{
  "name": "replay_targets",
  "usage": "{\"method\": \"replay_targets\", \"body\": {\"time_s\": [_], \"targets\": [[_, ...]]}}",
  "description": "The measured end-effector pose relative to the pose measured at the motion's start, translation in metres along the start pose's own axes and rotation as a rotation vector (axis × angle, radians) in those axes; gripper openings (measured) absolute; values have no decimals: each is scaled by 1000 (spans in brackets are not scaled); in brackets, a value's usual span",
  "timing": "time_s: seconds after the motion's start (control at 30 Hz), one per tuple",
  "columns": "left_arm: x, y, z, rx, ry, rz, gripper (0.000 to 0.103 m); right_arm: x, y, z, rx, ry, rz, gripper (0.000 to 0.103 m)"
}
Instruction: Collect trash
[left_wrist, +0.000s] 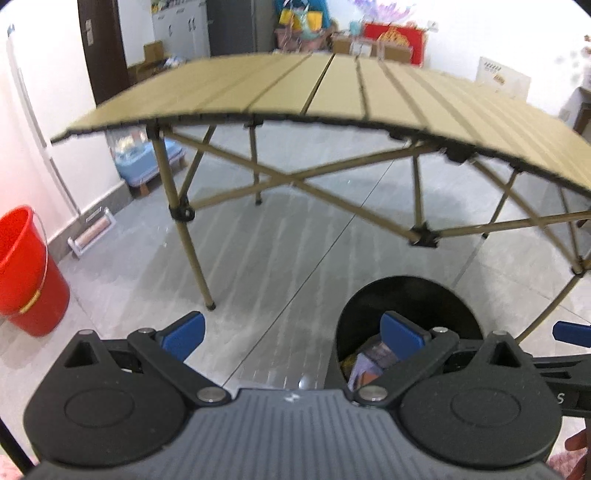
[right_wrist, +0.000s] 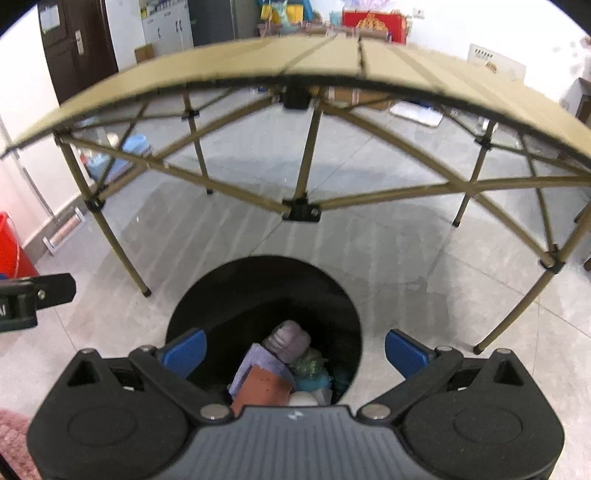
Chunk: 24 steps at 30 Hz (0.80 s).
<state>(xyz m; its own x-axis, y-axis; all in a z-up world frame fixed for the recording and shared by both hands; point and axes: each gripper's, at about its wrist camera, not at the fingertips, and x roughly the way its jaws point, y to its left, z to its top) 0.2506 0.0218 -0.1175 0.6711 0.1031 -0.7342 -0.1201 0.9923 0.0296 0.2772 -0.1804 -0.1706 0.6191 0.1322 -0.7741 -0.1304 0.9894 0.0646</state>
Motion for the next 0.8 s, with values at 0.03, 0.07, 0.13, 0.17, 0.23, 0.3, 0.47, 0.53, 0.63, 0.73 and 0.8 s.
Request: {"method": "replay_targets", "body": {"time_s": [0.03, 0.07, 0.13, 0.17, 0.23, 0.3, 0.47, 0.53, 0.63, 0.73, 0.8], "targets": [[-9, -1, -1, 12, -16, -4, 103, -10, -2, -2, 3, -15, 3, 103], [-20, -2, -3, 26, -31, -9, 103, -19, -4, -3, 6, -28, 3, 103], [-36, -3, -5, 43, -50, -13, 103, -40, -7, -7, 5, -54, 4, 103], [-45, -3, -7, 49, -62, -20, 103, -50, -8, -9, 2, -68, 6, 103], [-63, -3, -10, 56, -78, -33, 103, -70, -9, -13, -3, -94, 10, 103], [-81, -2, -15, 61, -94, -44, 103, -90, -10, -18, -2, -117, 14, 103], [-121, 3, -28, 69, -131, -76, 103, -138, -4, -30, -15, -173, 28, 103], [-136, 7, -32, 65, -146, -85, 103, -154, -1, -38, -26, -181, 32, 103], [-157, 10, -38, 61, -165, -95, 103, -178, 3, -46, -31, -196, 51, 103], [-176, 14, -45, 61, -180, -117, 103, -203, 9, -55, -38, -221, 66, 103], [-188, 15, -50, 66, -190, -125, 103, -220, 12, -60, -37, -236, 62, 103]]}}
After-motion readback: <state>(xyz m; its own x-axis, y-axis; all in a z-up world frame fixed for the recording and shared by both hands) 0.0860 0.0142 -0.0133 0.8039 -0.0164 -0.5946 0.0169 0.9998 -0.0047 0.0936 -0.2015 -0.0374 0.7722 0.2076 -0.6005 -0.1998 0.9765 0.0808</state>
